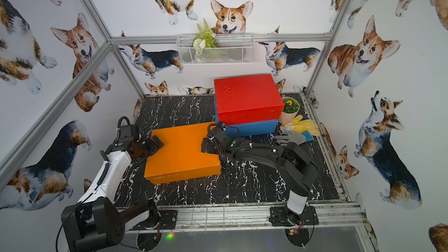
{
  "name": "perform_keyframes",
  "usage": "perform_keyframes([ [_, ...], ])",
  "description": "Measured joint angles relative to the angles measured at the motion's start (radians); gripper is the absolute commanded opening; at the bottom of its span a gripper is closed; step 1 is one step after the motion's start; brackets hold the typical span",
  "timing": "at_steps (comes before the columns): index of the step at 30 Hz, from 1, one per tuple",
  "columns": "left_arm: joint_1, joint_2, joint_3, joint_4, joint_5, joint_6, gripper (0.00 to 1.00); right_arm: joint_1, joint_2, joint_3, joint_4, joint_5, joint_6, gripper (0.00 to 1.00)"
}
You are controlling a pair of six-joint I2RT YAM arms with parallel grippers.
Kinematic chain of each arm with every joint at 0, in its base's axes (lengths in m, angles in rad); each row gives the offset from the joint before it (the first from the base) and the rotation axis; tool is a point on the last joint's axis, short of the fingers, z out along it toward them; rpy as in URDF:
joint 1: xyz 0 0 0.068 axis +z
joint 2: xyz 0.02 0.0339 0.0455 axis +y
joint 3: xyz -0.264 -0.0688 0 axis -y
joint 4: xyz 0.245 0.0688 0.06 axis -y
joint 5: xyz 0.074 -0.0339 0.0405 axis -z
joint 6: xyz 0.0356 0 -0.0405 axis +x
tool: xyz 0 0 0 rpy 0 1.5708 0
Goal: Stack the shoeboxes
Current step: Pick up the shoebox from the center of the board.
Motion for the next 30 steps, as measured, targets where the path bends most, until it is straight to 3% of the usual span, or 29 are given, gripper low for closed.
perform_keyframes([
  [10, 0.026, 0.018, -0.01, 0.037, 0.001, -0.001, 1.0, 0.096, 0.035, 0.077, -0.073, 0.085, 0.003, 1.0],
  [30, 0.027, 0.021, -0.06, 0.138, 0.034, 0.005, 0.97, 0.095, 0.06, 0.077, -0.05, 0.115, 0.0, 1.0],
])
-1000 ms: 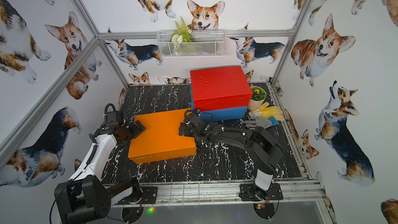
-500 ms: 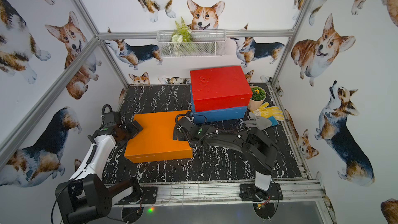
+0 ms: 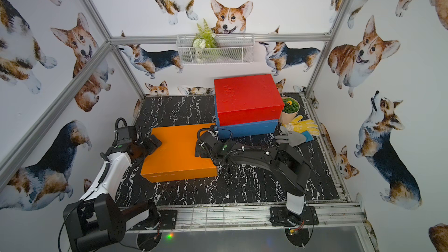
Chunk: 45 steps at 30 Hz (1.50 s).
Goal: Stack the shoeboxes
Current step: Pick up the shoebox from the center of the board.
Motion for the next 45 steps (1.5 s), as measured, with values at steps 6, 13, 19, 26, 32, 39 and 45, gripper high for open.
perform_keyframes([
  [6, 0.003, -0.034, -0.02, 0.022, 0.005, 0.007, 0.97, 0.004, 0.011, 0.03, -0.023, 0.009, -0.002, 0.95],
  [13, 0.005, -0.129, -0.011, -0.097, -0.004, 0.009, 0.92, 0.005, 0.024, 0.108, -0.106, 0.01, -0.027, 0.88],
  [19, 0.005, -0.171, 0.032, -0.167, -0.003, 0.017, 0.89, 0.003, 0.028, 0.176, -0.177, 0.023, -0.052, 0.86],
  [26, 0.008, -0.234, 0.157, -0.254, -0.019, 0.028, 0.89, 0.004, 0.028, 0.256, -0.232, 0.023, -0.059, 0.84],
  [32, 0.01, -0.28, 0.247, -0.332, -0.04, 0.045, 0.9, 0.027, 0.022, 0.332, -0.308, 0.043, -0.072, 0.84],
  [39, 0.01, -0.288, 0.43, -0.414, -0.048, 0.058, 0.91, 0.051, -0.002, 0.487, -0.417, 0.108, -0.112, 0.83],
  [45, -0.014, -0.261, 0.601, -0.452, -0.04, 0.044, 0.91, 0.058, -0.019, 0.62, -0.496, 0.16, -0.149, 0.83],
])
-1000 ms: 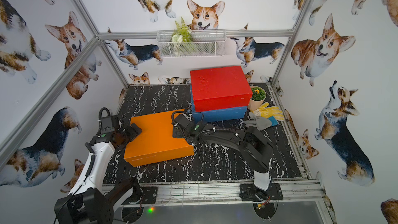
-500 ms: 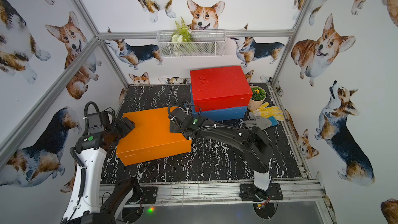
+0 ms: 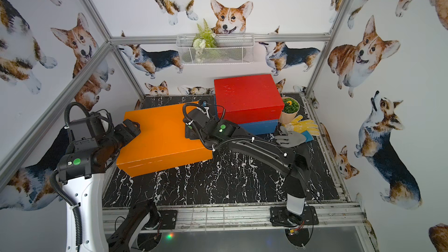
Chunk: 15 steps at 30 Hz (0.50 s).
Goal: Stack the shoeboxes
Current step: Pick up the shoebox from the center of the board, then place the shoebox at the shoebox.
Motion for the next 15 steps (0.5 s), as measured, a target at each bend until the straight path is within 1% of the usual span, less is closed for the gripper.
perform_keyframes([
  [2, -0.036, 0.017, 0.049, -0.001, -0.013, -0.013, 0.92, 0.0, -0.002, 0.053, -0.036, 0.026, -0.016, 0.83],
  [4, -0.116, 0.044, 0.102, -0.008, -0.066, -0.028, 0.92, 0.0, -0.007, 0.102, -0.077, 0.056, -0.035, 0.83],
  [6, -0.245, 0.085, 0.156, -0.028, -0.176, -0.032, 0.91, 0.0, -0.011, 0.153, -0.132, 0.101, -0.057, 0.83],
  [11, -0.502, 0.214, 0.275, -0.135, -0.406, -0.051, 0.92, -0.01, -0.019, 0.24, -0.249, 0.186, -0.109, 0.83],
  [15, -0.662, 0.343, 0.41, -0.206, -0.499, -0.081, 0.92, -0.054, -0.081, 0.217, -0.301, 0.204, -0.12, 0.83],
])
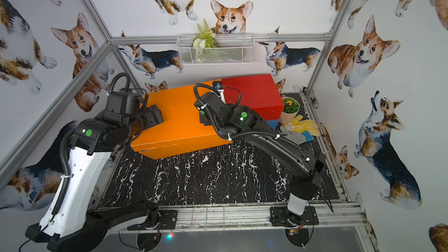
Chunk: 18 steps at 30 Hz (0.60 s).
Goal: Stack the shoeboxes
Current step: Place the shoebox at the shoebox.
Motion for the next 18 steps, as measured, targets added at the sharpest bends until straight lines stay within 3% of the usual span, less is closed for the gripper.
perform_keyframes([
  [8, -0.196, 0.342, 0.372, -0.051, -0.067, -0.026, 0.91, -0.134, -0.127, -0.042, -0.091, 0.043, -0.014, 0.83],
  [14, -0.243, 0.653, 0.714, -0.048, -0.039, -0.017, 0.92, -0.306, -0.187, -0.087, -0.113, 0.037, -0.044, 0.83],
  [18, -0.259, 0.794, 0.848, 0.019, 0.014, -0.015, 0.93, -0.43, -0.229, -0.135, -0.109, -0.017, -0.041, 0.83],
])
